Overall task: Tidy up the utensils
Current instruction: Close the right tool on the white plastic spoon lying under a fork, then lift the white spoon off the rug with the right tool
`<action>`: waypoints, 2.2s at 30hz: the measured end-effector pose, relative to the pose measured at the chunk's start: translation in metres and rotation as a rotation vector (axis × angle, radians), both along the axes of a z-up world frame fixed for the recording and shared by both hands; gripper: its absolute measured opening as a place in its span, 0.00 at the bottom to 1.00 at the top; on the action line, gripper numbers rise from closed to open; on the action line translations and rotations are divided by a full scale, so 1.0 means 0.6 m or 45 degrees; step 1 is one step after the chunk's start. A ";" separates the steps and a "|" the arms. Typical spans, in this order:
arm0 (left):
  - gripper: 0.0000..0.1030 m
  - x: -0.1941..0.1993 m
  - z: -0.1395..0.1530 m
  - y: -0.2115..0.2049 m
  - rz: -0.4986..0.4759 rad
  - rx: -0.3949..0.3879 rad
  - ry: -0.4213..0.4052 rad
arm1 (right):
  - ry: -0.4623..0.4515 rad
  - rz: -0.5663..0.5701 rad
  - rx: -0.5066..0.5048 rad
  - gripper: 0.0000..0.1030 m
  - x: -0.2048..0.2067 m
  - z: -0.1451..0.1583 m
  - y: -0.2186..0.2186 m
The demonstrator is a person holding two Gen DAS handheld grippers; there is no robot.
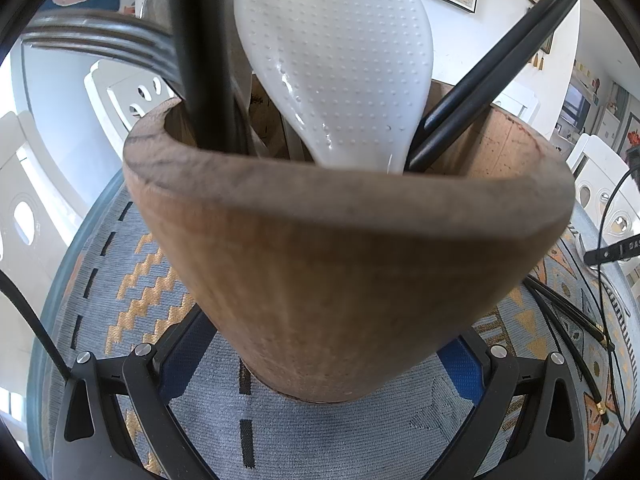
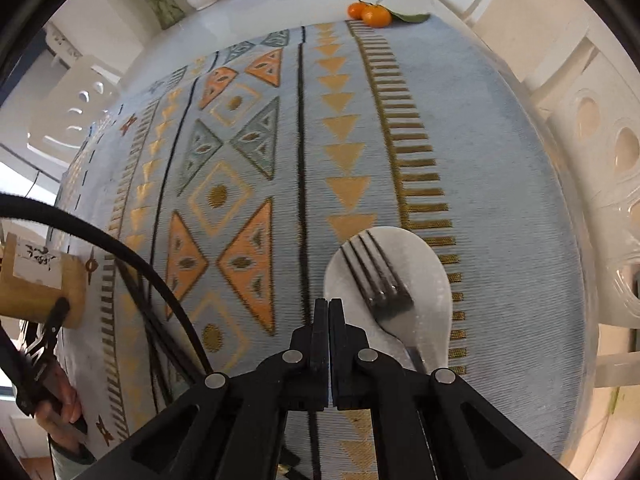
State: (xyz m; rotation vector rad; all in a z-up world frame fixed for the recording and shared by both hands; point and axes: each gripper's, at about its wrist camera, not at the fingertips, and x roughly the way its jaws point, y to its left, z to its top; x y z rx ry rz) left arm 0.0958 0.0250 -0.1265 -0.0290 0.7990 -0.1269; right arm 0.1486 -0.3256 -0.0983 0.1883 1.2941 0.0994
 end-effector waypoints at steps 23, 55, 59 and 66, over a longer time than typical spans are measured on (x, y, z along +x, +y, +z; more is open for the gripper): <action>0.99 0.000 -0.001 -0.003 0.001 0.006 -0.002 | -0.022 0.158 -0.428 0.87 -0.014 -0.028 0.014; 1.00 -0.003 -0.003 -0.004 -0.001 -0.003 0.001 | -0.177 0.145 0.310 0.48 0.019 0.039 0.070; 1.00 -0.003 -0.003 -0.004 -0.001 -0.004 0.001 | -0.085 0.201 0.233 0.48 0.024 0.033 0.092; 1.00 -0.004 -0.004 -0.003 -0.001 -0.007 0.002 | 0.069 0.252 -0.094 0.48 -0.036 0.006 0.097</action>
